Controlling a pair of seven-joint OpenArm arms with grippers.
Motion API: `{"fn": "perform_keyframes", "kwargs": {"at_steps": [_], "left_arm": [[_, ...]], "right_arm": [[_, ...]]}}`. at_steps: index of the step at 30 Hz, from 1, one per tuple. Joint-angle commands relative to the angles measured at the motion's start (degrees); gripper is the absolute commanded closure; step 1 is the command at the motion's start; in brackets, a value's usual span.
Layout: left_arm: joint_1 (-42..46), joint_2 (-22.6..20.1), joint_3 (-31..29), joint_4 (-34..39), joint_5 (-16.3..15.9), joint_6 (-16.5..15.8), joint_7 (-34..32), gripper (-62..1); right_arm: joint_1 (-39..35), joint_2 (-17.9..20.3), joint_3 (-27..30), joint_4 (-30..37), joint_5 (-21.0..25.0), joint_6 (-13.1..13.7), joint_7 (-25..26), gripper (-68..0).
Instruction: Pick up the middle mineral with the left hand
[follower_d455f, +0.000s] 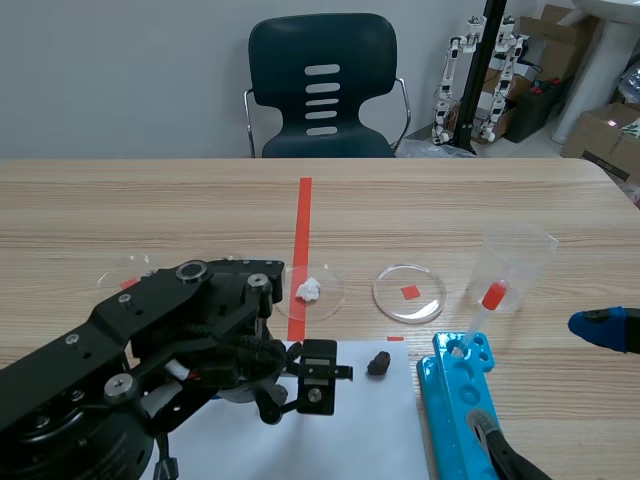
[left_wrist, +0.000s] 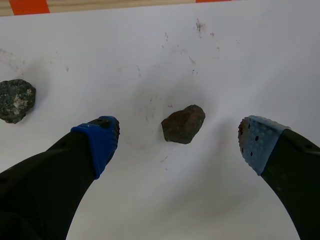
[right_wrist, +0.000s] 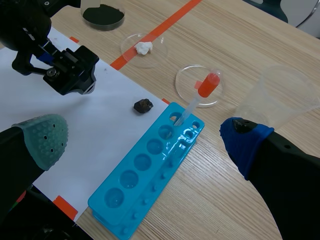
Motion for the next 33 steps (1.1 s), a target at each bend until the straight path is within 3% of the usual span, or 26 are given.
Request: {"fn": "perform_keyframes", "kwargs": {"at_steps": [1, 17, 33], "left_arm": [[-1.27, 0.98, -0.07, -0.52, 0.2, 0.28, -0.42, -50.3], [-1.73, 1.77, -0.04, -5.03, -0.02, 0.28, 0.55, -50.0], [-1.73, 1.86, -0.04, -5.01, -0.26, 0.28, 0.66, -29.8]], "right_arm": [[0.5, 0.02, 0.37, 0.26, 0.66, 0.07, 0.66, -64.7], [0.5, 0.02, 0.37, 0.26, 0.66, 0.07, 0.66, -64.7], [0.5, 0.02, 0.37, 0.26, 0.66, 0.07, 0.66, -64.7]]}}
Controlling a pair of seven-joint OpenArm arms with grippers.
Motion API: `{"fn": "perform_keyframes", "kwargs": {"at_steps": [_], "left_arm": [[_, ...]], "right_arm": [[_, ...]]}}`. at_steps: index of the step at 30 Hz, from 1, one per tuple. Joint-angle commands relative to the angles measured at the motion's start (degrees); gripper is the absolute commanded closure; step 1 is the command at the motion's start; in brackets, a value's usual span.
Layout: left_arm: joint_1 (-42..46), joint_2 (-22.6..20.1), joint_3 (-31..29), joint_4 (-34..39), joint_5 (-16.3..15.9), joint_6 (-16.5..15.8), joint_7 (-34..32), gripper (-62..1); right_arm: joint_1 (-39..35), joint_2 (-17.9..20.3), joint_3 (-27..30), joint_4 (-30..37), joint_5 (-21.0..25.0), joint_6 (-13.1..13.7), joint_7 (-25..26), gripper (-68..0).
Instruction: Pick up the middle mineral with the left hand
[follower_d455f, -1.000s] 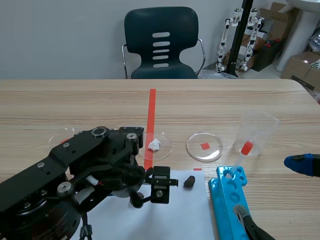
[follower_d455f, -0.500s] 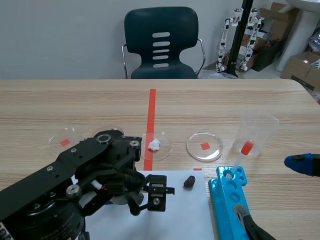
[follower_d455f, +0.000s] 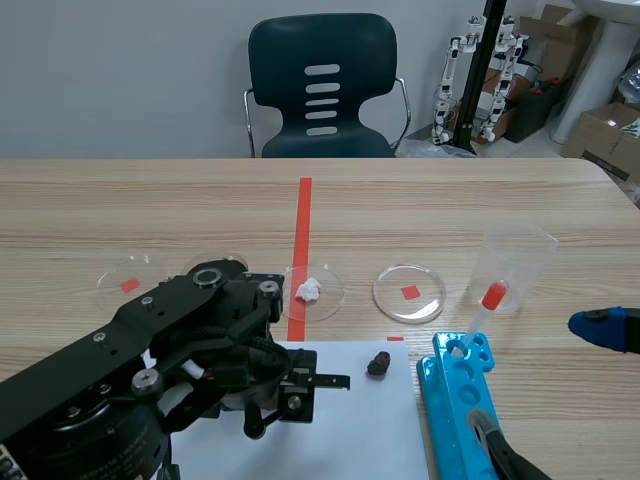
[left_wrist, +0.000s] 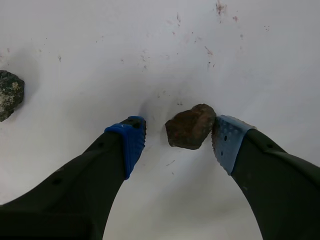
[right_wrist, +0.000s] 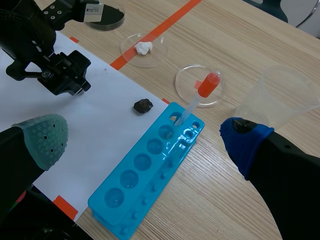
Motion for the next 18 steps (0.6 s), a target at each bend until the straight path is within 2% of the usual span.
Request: {"fn": "perform_keyframes", "kwargs": {"at_steps": [1, 7, 11, 18], "left_arm": [[-0.46, 0.59, -0.07, 0.68, 0.02, 0.31, 0.09, -29.5], [-0.46, 0.92, -0.07, 0.68, 0.07, 0.31, -0.46, -29.4], [-0.46, 0.92, -0.07, 0.68, 0.07, 0.31, -0.48, -20.0], [-0.46, 0.92, -0.07, 0.68, 0.04, 0.31, -0.46, -14.5]], "right_arm": [[0.5, 0.02, 0.37, 0.26, 0.66, 0.07, 0.66, -64.7], [0.5, 0.02, 0.37, 0.26, 0.66, 0.07, 0.66, -64.7], [0.5, 0.02, 0.37, 0.26, 0.66, 0.07, 0.66, -64.7], [0.5, 0.02, 0.37, 0.26, 0.66, 0.07, 0.66, -64.7]]}}
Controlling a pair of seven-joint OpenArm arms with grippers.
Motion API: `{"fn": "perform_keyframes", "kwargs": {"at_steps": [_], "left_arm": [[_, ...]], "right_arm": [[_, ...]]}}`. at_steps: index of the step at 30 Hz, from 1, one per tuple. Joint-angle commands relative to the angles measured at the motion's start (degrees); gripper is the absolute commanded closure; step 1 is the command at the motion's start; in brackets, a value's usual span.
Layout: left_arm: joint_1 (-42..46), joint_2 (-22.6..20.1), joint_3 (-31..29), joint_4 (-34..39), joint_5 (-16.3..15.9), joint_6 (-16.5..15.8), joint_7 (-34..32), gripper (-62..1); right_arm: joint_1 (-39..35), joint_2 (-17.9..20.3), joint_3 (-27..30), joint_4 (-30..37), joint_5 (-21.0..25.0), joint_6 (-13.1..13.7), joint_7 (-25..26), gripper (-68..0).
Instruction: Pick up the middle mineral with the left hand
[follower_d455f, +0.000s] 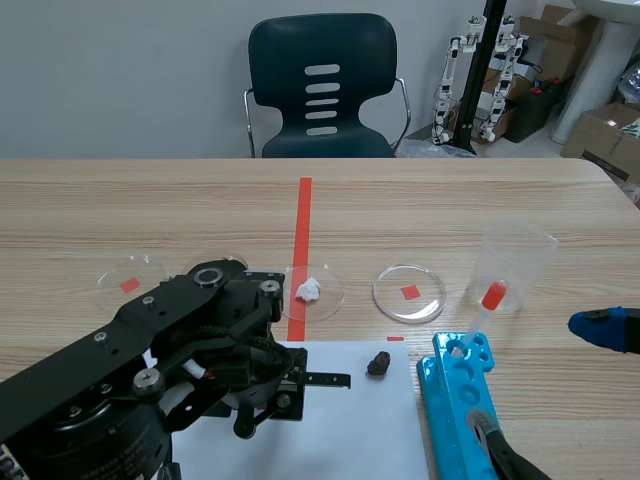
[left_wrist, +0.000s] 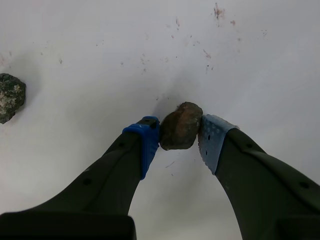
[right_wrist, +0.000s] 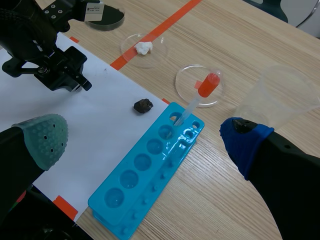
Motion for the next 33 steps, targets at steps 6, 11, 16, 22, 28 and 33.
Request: {"fn": "perform_keyframes", "kwargs": {"at_steps": [6, 11, 16, 22, 28, 33], "left_arm": [[-0.39, 0.59, -0.04, 0.85, 0.11, 0.31, -0.46, -14.5], [1.18, -2.58, -0.04, 5.18, 0.09, 0.31, -1.44, -14.5], [4.76, -8.66, -0.04, 13.94, 0.07, 0.31, -7.78, -14.5], [9.97, -17.81, -2.84, 23.93, -0.52, -3.82, -17.22, -14.5], [19.76, -27.04, -9.29, 30.42, -3.78, -15.89, -34.4, -14.5], [31.56, -32.96, -17.42, 34.23, -4.48, -26.69, -50.12, -14.5]], "right_arm": [[0.5, 0.02, 0.37, 0.26, 0.66, 0.07, 0.66, -64.7], [0.5, 0.02, 0.37, 0.26, 0.66, 0.07, 0.66, -64.7], [0.5, 0.02, 0.37, 0.26, 0.66, 0.07, 0.66, -64.7], [0.5, 0.02, 0.37, 0.26, 0.66, 0.07, 0.66, -64.7], [0.5, 0.02, 0.37, 0.26, 0.66, 0.07, 0.66, -64.7], [0.5, 0.02, 0.37, 0.26, 0.66, 0.07, 0.66, -64.7]]}}
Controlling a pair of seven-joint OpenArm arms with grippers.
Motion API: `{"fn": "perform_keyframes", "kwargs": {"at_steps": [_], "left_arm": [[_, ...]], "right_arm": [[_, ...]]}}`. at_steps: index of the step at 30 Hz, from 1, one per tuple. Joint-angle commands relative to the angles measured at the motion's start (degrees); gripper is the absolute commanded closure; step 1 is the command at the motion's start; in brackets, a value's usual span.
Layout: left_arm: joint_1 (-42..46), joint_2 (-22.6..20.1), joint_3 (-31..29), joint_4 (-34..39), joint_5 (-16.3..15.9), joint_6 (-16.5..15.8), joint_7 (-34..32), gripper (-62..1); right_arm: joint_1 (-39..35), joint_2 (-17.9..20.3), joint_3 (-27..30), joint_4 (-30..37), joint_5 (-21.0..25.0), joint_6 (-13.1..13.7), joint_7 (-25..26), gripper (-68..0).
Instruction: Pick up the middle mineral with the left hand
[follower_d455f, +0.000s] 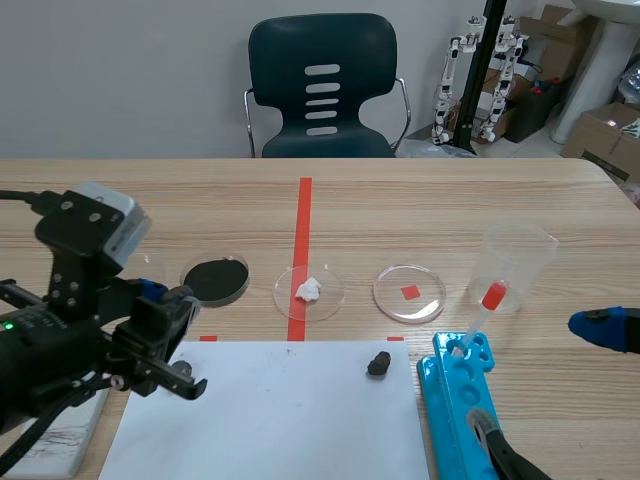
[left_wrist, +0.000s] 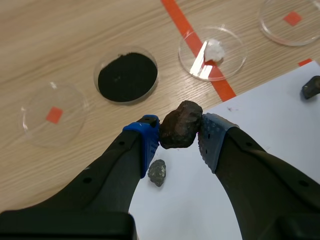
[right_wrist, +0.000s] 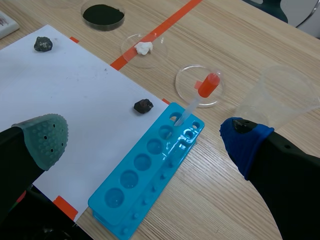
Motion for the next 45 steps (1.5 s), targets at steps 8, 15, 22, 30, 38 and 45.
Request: {"fn": "perform_keyframes", "kwargs": {"at_steps": [8, 15, 22, 30, 38, 45], "left_arm": [[19.69, -5.77, -13.31, 7.23, 0.85, -14.88, -21.64, -14.5], [27.02, -7.52, -17.35, 13.57, 4.2, -18.99, -25.55, -14.5], [27.12, -7.5, -17.51, 19.74, 4.22, -19.1, -25.53, -14.5], [27.1, -7.5, -17.51, 22.82, 4.22, -19.08, -25.35, -14.5], [27.1, -7.5, -17.51, 22.82, 4.22, -19.08, -25.35, -14.5], [27.1, -7.5, -17.51, 22.82, 4.22, -19.08, -25.31, -14.5]], "right_arm": [[0.5, 0.02, 0.37, 0.26, 0.63, 0.07, 0.66, -64.7], [0.5, 0.02, 0.37, 0.26, 0.63, 0.07, 0.66, -64.7], [0.5, 0.02, 0.37, 0.26, 0.63, 0.07, 0.66, -64.7], [0.5, 0.02, 0.37, 0.26, 0.63, 0.07, 0.66, -64.7], [0.5, 0.02, 0.37, 0.26, 0.63, 0.07, 0.66, -64.7], [0.5, 0.02, 0.37, 0.26, 0.63, 0.07, 0.66, -64.7]]}}
